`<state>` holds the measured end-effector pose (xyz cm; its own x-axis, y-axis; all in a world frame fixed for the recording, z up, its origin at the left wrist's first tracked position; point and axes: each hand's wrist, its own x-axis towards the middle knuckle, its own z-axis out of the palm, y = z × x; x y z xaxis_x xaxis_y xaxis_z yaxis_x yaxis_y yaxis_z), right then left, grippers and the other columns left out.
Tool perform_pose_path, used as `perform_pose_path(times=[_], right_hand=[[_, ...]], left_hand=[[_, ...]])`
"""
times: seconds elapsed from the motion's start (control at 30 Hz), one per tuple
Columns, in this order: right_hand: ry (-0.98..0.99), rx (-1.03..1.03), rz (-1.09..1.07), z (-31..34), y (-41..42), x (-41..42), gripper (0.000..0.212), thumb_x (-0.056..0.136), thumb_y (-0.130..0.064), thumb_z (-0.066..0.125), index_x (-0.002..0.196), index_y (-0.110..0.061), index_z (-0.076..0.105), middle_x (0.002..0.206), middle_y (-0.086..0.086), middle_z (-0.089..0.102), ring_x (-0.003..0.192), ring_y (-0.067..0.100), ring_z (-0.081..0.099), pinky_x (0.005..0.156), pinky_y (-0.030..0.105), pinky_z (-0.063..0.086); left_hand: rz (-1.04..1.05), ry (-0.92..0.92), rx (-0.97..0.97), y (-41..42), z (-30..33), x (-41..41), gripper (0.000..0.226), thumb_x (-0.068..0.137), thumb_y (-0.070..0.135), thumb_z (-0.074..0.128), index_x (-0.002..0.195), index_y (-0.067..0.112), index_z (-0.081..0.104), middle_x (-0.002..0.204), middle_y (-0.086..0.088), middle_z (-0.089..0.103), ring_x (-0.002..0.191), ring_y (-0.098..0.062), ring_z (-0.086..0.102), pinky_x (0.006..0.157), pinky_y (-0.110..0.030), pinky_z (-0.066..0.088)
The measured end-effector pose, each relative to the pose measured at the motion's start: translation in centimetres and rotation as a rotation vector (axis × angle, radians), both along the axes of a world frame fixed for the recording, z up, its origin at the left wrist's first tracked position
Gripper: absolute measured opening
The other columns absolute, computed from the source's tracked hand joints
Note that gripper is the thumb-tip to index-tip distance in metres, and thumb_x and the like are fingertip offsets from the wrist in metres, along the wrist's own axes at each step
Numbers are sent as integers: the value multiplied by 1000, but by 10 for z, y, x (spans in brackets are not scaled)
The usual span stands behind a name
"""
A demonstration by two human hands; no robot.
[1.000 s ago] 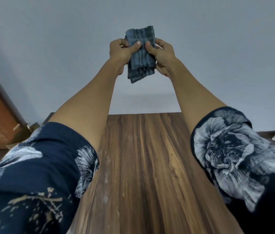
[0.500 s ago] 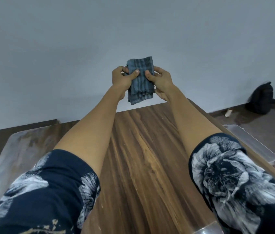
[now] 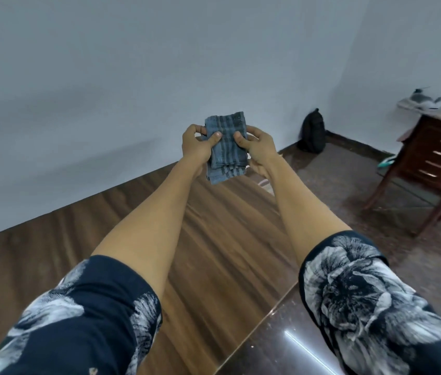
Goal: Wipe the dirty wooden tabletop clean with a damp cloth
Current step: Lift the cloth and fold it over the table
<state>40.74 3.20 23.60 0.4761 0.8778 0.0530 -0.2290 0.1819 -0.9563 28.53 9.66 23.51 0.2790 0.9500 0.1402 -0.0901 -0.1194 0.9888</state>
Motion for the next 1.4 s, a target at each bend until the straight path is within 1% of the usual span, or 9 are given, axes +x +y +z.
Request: perform_pose_path(times=[0.07,0.23,0.53,0.77,0.9,1.03,1.17,1.23,1.4], right_hand=[[10,1,-34,-5,-16,36,37,83,-2,63,118,3,51,90,8,64,79,19,65,66,35,58],[-32,-26,-115,-15,-52,120,34,84,-3,62,116,0,51,91,9,64,84,24,64,75,43,55],[-66,-89,-201,-37,-104,226,33,85,-5,62,117,-3,53,96,9,65,85,22,65,72,38,56],[-20,-180,-270,-70,-124,282,38,85,-5,62,121,-7,51,107,13,61,93,24,61,64,30,54],[12,-230,-309,-90,-115,309,33,84,-5,63,115,-7,52,102,11,61,95,25,60,64,31,52],[43,-293,-335,-111,-91,335,29,82,-5,66,108,-8,52,106,12,60,93,23,59,74,35,53],[42,-369,-277,-132,-56,363,27,81,-6,67,105,-8,54,102,12,61,92,24,60,75,35,54],[62,-393,-255,-144,-41,372,24,81,-4,66,102,-8,54,97,10,62,90,24,60,79,38,53],[56,-469,-211,-177,-5,391,15,81,-4,66,89,-11,56,84,4,61,76,14,59,68,25,55]], left_hand=[[-28,15,1,-13,-3,37,27,83,16,68,76,20,42,84,-8,60,80,-25,62,71,-39,55],[-100,60,-24,-41,-14,126,26,86,16,66,79,22,41,99,-21,61,86,-32,63,71,-45,55],[-232,63,-156,-85,-35,234,21,89,8,59,99,12,41,104,-19,57,92,-31,61,78,-48,54],[-276,136,-240,-93,-73,293,22,86,8,63,90,20,44,117,-18,57,103,-31,59,85,-51,52],[-278,164,-300,-87,-89,320,30,87,7,61,106,15,40,121,-14,52,105,-27,56,86,-45,52],[-250,172,-406,-68,-108,344,48,85,8,64,123,10,35,124,-11,47,111,-28,53,89,-44,50],[-238,178,-475,-35,-135,368,24,86,8,63,109,2,56,119,-15,61,104,-30,60,91,-47,50],[-235,178,-501,-22,-148,376,16,88,7,60,103,2,59,116,-15,63,101,-29,62,89,-47,51],[-215,144,-635,5,-179,390,22,89,4,58,109,-5,57,109,-16,62,93,-25,59,81,-38,50]])
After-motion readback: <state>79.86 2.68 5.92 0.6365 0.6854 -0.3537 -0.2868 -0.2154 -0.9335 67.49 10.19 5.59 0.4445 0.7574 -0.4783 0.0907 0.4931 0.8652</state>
